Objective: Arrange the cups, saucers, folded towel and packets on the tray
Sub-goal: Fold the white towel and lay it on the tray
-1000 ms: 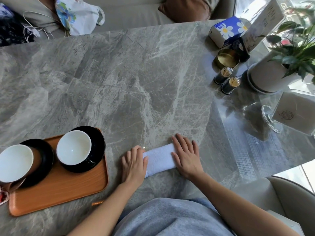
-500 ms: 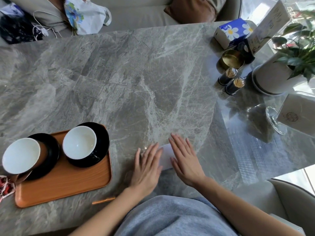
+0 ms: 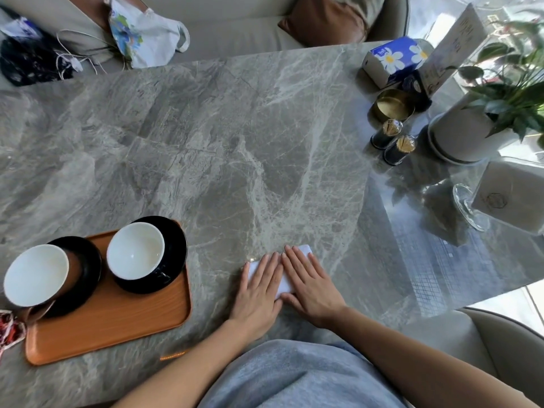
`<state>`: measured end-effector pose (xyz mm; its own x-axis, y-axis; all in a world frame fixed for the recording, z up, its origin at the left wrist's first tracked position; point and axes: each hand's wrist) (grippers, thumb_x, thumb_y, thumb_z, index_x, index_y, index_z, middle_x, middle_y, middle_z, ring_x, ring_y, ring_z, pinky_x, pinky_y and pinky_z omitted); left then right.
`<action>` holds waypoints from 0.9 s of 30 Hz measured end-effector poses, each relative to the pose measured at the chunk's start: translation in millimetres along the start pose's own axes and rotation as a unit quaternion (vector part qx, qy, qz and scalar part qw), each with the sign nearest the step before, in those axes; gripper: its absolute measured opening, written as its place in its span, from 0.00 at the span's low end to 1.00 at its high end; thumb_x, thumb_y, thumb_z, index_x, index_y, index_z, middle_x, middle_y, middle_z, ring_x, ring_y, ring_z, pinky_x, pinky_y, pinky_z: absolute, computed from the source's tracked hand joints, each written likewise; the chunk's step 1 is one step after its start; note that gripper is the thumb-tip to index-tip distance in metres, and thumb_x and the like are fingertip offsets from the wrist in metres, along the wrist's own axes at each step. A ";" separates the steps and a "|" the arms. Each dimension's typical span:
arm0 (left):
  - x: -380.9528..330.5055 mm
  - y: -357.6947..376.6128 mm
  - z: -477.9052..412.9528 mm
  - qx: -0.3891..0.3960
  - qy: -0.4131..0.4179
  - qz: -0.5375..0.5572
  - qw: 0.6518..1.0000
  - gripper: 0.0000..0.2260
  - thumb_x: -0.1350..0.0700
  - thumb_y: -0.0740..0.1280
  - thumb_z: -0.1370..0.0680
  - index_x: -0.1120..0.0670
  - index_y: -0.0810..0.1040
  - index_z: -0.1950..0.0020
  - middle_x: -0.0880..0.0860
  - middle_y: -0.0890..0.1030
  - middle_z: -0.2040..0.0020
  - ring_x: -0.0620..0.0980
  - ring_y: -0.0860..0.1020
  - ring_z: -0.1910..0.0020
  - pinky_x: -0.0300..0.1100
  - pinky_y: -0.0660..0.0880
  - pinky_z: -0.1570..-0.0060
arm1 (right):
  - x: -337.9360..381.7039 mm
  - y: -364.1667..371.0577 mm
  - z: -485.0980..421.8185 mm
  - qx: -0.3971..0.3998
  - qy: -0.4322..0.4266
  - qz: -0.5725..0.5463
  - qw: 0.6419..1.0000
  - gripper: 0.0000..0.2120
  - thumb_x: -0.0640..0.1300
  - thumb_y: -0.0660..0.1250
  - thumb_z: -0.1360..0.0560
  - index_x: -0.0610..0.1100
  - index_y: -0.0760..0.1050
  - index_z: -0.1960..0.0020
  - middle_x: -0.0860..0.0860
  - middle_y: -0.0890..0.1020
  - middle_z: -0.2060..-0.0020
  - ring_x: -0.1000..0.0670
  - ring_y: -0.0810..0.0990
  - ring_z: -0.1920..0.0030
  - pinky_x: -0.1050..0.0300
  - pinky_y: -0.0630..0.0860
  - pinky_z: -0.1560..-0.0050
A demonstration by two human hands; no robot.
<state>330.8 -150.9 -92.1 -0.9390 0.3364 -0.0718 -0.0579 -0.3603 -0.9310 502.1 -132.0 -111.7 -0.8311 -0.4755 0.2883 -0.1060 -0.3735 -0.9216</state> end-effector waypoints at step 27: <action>4.6 -14.1 21.6 0.001 -0.294 0.637 0.713 0.23 0.62 0.64 0.24 0.59 0.56 0.33 0.56 0.71 0.38 0.49 0.72 0.44 0.31 0.68 0.55 | 15.2 -16.3 1.4 -0.095 0.092 -0.261 0.956 0.09 0.37 0.61 0.26 0.44 0.70 0.47 0.51 0.73 0.51 0.51 0.70 0.56 0.49 0.73 0.62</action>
<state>320.0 -163.0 -71.5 -0.2106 -0.6864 -0.6961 0.9684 -0.0493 -0.2444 491.9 -134.2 -91.9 -0.7178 -0.1091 0.6876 -0.6157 -0.3616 -0.7001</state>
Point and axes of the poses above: each hand's wrist, its own z-axis away from the middle knuckle, its own y-axis out of the palm, x = y × z
